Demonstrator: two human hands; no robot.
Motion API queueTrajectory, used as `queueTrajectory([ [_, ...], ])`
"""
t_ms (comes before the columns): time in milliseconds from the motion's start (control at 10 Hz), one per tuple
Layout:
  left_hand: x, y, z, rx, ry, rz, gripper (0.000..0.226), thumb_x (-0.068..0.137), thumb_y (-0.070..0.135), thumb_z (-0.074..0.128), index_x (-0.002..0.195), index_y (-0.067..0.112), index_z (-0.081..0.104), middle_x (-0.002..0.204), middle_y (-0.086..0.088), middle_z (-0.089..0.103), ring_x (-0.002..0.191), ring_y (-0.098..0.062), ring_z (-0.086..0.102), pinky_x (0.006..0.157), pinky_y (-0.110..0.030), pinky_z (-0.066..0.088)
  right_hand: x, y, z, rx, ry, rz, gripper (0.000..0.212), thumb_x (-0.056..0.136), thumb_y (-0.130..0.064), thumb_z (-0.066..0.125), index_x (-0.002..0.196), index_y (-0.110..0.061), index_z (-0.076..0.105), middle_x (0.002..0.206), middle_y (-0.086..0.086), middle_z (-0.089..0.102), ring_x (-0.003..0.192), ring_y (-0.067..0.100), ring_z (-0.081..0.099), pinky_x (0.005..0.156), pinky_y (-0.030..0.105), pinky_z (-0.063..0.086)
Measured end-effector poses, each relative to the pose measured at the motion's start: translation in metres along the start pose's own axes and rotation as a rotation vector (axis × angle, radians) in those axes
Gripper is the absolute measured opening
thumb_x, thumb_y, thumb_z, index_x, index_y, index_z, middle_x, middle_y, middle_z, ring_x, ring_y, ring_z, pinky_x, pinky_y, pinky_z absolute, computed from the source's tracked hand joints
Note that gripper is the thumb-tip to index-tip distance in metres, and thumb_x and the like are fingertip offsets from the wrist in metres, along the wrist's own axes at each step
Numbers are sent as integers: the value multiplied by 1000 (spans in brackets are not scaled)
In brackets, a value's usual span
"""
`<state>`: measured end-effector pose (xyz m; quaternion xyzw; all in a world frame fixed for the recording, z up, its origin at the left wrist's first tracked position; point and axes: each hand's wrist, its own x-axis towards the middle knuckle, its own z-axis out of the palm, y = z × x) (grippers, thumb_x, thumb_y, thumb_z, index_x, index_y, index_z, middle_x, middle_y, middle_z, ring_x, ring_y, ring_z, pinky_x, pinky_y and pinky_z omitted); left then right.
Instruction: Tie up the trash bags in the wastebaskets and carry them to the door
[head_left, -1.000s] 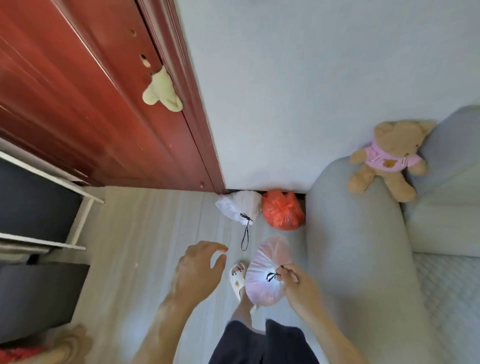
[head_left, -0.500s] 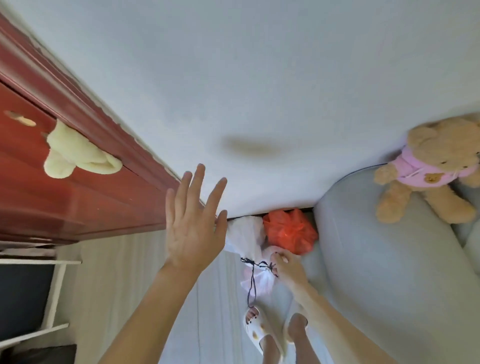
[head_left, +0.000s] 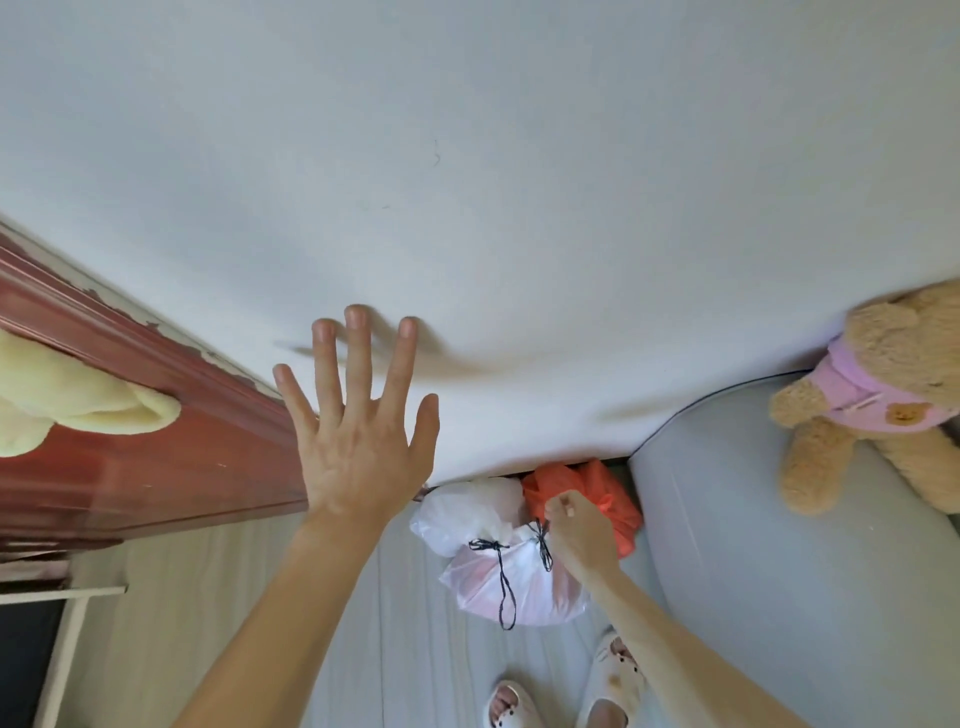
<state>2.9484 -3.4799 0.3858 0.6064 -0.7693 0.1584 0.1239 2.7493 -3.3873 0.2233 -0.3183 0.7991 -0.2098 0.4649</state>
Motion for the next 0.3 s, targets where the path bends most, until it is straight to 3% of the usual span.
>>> queueTrajectory([
  [100, 2, 1, 3, -7, 1, 5, 75, 96, 48, 41, 156, 30, -1, 163, -7, -17, 149, -35, -7, 115, -66, 1, -9, 10, 8, -9, -20, -5, 21, 96, -21, 46, 88, -15, 64, 86, -2, 69, 82, 19, 58, 68, 28, 32],
  [200, 2, 0, 5, -17, 3, 9, 78, 96, 49, 42, 155, 31, -6, 160, -3, -28, 149, -34, -12, 115, -65, -1, -2, 8, 11, -8, -25, 97, 20, 96, -19, 44, 84, -19, 60, 86, -1, 66, 87, 23, 59, 73, 31, 38],
  [300, 3, 1, 4, -37, 24, 19, 79, 95, 48, 43, 155, 31, -5, 160, -3, -27, 149, -32, -17, 115, -66, 0, 14, -2, 3, -62, -24, 76, 22, 93, -20, 44, 76, -20, 57, 83, 1, 65, 83, 25, 58, 73, 32, 40],
])
